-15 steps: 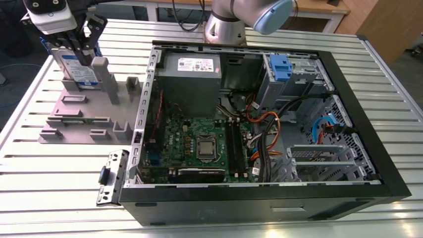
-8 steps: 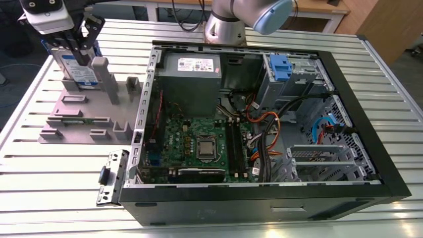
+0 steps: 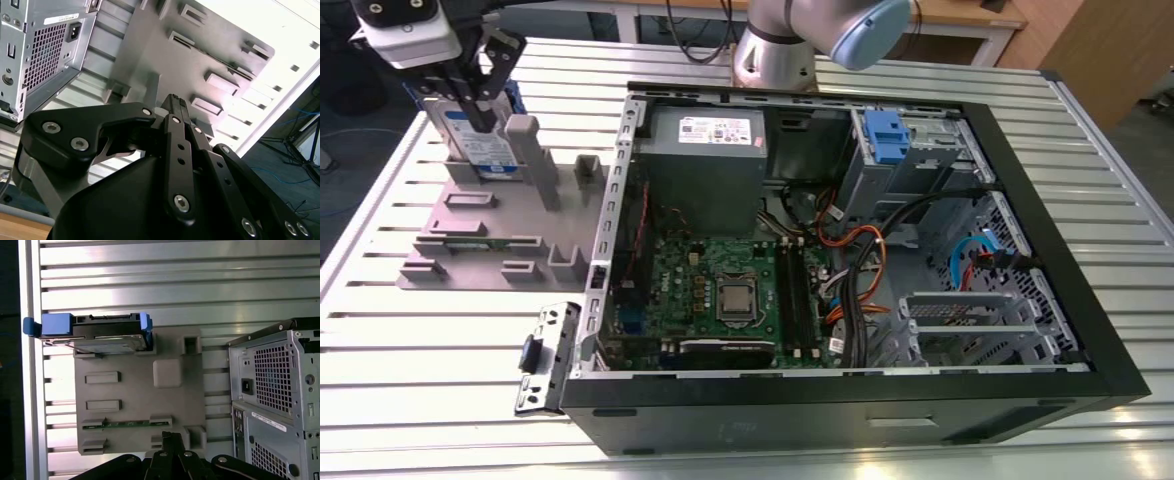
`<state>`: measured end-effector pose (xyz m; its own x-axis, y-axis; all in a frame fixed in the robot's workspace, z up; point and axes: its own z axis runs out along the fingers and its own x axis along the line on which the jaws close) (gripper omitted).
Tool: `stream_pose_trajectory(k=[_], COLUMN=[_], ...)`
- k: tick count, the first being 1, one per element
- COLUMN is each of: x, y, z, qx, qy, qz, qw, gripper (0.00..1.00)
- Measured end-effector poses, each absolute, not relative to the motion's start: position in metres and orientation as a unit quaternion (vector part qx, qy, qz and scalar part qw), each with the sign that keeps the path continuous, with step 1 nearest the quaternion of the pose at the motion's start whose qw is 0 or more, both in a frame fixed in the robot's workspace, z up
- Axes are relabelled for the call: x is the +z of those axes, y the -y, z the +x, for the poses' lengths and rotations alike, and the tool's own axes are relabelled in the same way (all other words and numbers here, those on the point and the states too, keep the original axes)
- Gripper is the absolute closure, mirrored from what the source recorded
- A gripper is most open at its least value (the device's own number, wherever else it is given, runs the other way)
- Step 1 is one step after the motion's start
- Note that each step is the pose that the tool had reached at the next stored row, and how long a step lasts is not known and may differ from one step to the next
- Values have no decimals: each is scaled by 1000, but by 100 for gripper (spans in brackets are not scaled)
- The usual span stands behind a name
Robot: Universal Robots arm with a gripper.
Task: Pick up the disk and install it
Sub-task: 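Reach for the disk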
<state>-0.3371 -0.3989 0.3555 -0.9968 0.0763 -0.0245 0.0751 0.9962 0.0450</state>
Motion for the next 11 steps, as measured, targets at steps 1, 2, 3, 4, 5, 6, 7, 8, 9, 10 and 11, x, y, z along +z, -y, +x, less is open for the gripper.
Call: stream_pose_trajectory(k=[1, 2, 3, 4, 5, 6, 7, 8, 9, 10, 11], x=[356, 356, 356, 356, 356, 355, 356, 356, 356, 356, 356], y=[399, 399, 399, 399, 399, 399, 399, 399, 399, 399, 399], z=[-338, -338, -339, -340, -340, -341, -341, -342, -342, -343, -343], qx=[22, 22, 22, 22, 22, 22, 22, 22, 22, 22, 22], qy=[-999, -999, -999, -999, -999, -999, -999, -999, -999, -999, -999], qz=[38, 38, 38, 38, 38, 38, 38, 38, 38, 38, 38], qw=[13, 13, 13, 13, 13, 13, 13, 13, 13, 13, 13], gripper=[90, 90, 90, 90, 90, 90, 90, 90, 90, 90, 90])
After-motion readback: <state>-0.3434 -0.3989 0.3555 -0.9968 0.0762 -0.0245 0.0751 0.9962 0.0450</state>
